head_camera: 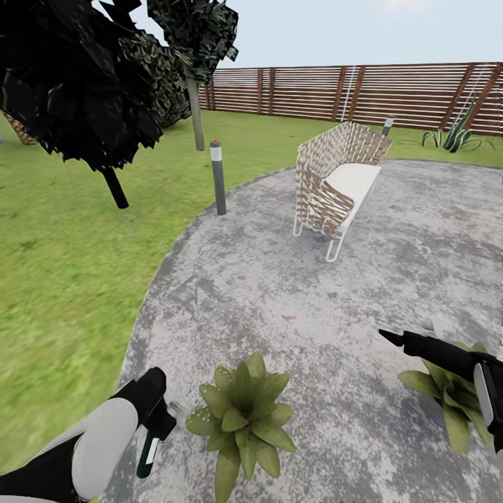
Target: Pick up the pesticide atomizer in the garden and spray insectifuge to fully cover both potted plants in the garden.
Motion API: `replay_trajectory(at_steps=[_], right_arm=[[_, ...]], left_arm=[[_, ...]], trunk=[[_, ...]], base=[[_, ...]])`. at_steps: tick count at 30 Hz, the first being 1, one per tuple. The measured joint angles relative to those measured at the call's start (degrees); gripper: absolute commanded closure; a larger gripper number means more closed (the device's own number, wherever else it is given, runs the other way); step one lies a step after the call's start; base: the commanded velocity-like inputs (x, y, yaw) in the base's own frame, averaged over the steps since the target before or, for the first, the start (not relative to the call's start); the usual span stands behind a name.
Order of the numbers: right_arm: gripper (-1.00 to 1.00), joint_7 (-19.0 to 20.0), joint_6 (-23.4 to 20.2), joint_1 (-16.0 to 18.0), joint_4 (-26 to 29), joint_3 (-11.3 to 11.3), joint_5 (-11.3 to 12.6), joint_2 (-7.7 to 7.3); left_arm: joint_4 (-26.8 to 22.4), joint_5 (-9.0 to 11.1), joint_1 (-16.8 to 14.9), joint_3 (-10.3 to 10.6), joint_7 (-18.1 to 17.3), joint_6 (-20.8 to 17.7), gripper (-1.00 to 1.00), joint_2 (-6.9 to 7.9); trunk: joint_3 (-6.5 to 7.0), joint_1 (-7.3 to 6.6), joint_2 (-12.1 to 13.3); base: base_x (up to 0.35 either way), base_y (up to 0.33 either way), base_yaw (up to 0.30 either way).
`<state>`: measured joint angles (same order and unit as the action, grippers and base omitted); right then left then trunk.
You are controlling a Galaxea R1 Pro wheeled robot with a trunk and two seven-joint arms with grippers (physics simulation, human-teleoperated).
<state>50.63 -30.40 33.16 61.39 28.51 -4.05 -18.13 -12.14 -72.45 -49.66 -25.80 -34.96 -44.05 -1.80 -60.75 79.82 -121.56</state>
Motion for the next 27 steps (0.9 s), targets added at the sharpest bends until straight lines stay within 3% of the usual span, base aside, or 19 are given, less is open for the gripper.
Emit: replay_trajectory(at_steps=[17, 27], right_arm=[[-1.0, 0.0, 0.0, 0.0, 0.0, 0.0, 0.0, 0.0], [-1.0, 0.0, 0.0, 0.0, 0.0, 0.0, 0.0, 0.0]], left_arm=[[-4.4, -0.1, -0.1, 0.1, -0.1, -0.2, 1.0, -0.18], [1.4, -0.2, 0.0, -0.1, -0.1, -0.1, 1.0, -0.52]], trunk=[[0.0, 0.0, 0.0], [0.0, 0.01, 0.0]], base=[[0.0, 0.0, -0.032], [-0.02, -0.104, 0.0]])
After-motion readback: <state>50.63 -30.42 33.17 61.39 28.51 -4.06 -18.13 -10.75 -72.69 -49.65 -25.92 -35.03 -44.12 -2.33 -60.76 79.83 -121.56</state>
